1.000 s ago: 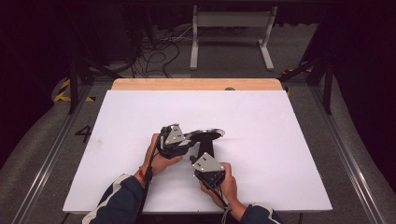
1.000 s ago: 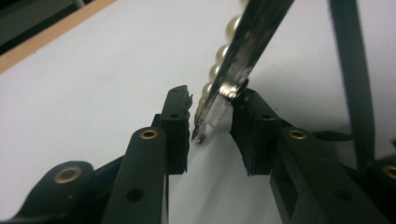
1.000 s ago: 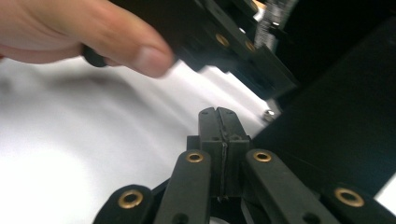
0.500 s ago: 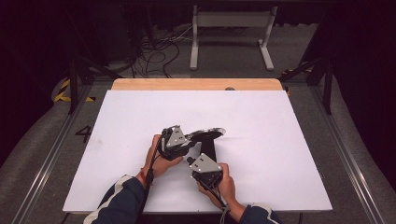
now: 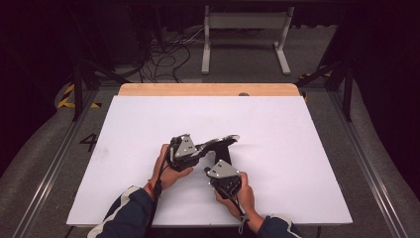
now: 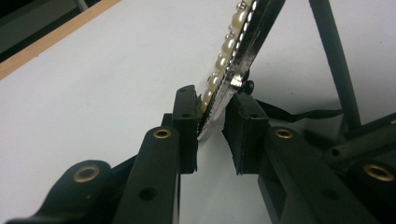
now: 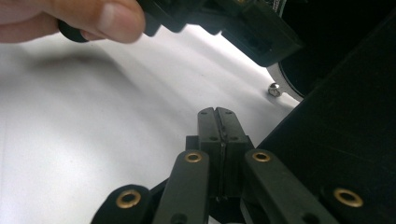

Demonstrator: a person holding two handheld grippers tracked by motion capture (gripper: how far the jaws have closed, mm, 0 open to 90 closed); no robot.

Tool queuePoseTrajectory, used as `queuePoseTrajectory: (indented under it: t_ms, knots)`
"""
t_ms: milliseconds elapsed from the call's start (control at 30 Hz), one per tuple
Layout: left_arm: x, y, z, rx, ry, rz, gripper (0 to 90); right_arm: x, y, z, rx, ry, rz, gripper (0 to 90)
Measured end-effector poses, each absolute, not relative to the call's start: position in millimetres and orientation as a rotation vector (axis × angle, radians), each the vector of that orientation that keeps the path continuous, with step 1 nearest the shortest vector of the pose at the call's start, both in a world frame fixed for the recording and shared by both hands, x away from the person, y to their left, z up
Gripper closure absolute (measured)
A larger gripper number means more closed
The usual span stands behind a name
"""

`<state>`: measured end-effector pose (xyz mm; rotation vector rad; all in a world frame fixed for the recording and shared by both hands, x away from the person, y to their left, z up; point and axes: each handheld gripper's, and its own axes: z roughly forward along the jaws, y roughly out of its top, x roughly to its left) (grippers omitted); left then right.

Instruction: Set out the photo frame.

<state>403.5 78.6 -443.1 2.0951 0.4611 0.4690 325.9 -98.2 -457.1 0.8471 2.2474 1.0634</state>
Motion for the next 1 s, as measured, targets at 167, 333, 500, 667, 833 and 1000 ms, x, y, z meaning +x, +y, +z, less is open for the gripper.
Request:
queuePoseTrajectory:
  t_ms: [167,333,500,667,833,1000]
  knots:
    - [400,79,-441,2.102,0.448,0.471,77.5,327,-104,-456,0.851,2.255,1.065,90.0]
    - [399,78,-440,2.108,0.444,0.471,77.8,328,-109,-456,0.862,2.272,1.086,90.0]
    - [397,81,-438,2.117,0.431,0.474,78.9,329,-112,-456,0.871,2.278,1.101,90.0]
    - [395,81,-437,2.135,0.423,0.476,79.7,330,-116,-455,0.875,2.289,1.112,90.0]
    - [393,80,-435,2.151,0.413,0.481,79.6,331,-120,-456,0.862,2.295,1.106,90.0]
    - [389,77,-434,2.165,0.396,0.476,79.7,337,-130,-455,0.897,2.307,1.122,90.0]
